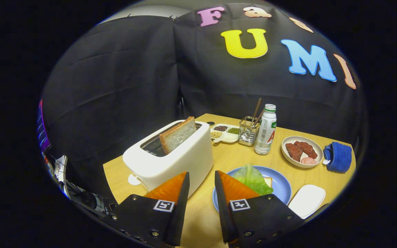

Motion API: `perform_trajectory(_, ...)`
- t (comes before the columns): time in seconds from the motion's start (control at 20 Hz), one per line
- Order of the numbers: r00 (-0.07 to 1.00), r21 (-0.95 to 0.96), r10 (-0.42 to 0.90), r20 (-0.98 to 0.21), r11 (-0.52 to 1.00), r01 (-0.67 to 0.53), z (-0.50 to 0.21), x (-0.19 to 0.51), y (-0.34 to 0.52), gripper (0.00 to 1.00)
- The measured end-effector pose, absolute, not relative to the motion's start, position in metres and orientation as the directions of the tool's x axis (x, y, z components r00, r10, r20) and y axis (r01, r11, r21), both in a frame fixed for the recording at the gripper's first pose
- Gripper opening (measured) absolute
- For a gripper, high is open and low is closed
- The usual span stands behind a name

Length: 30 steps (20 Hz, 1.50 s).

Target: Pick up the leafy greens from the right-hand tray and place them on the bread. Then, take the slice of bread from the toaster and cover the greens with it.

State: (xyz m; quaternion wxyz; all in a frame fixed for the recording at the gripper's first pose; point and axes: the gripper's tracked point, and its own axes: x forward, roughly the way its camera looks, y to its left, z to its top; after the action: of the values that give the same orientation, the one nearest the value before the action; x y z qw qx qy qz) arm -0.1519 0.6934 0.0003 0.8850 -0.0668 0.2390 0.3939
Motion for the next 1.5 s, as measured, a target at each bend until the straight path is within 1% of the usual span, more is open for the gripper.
perform_trajectory(0.15,0.567,0.065,0.679,-0.466,0.665,-0.744,0.009,-0.159,0.713,0.44)
perform_trajectory(0.25,0.591,0.03,0.667,-0.453,0.674,-0.738,0.019,-0.16,0.718,0.44)
perform_trajectory(0.45,0.603,0.018,0.683,-0.412,0.668,-0.744,0.039,-0.165,0.738,0.44)
perform_trajectory(0.65,0.591,0.013,0.682,-0.431,0.66,-0.751,0.033,-0.167,0.763,0.44)
perform_trajectory(1.05,0.613,-0.001,0.65,-0.449,0.686,-0.728,0.013,-0.149,0.79,0.44)
perform_trajectory(1.2,0.644,-0.038,0.623,-0.445,0.705,-0.708,0.01,-0.141,0.794,0.44)
perform_trajectory(1.35,0.713,-0.111,0.565,-0.415,0.746,-0.656,0.01,-0.125,0.788,0.44)
perform_trajectory(1.4,0.719,-0.114,0.562,-0.408,0.75,-0.651,0.009,-0.122,0.787,0.38)
perform_trajectory(1.45,0.706,-0.099,0.58,-0.407,0.74,-0.665,0.008,-0.124,0.79,0.2)
perform_trajectory(1.5,0.701,-0.09,0.593,-0.395,0.735,-0.672,0.009,-0.124,0.792,0.15)
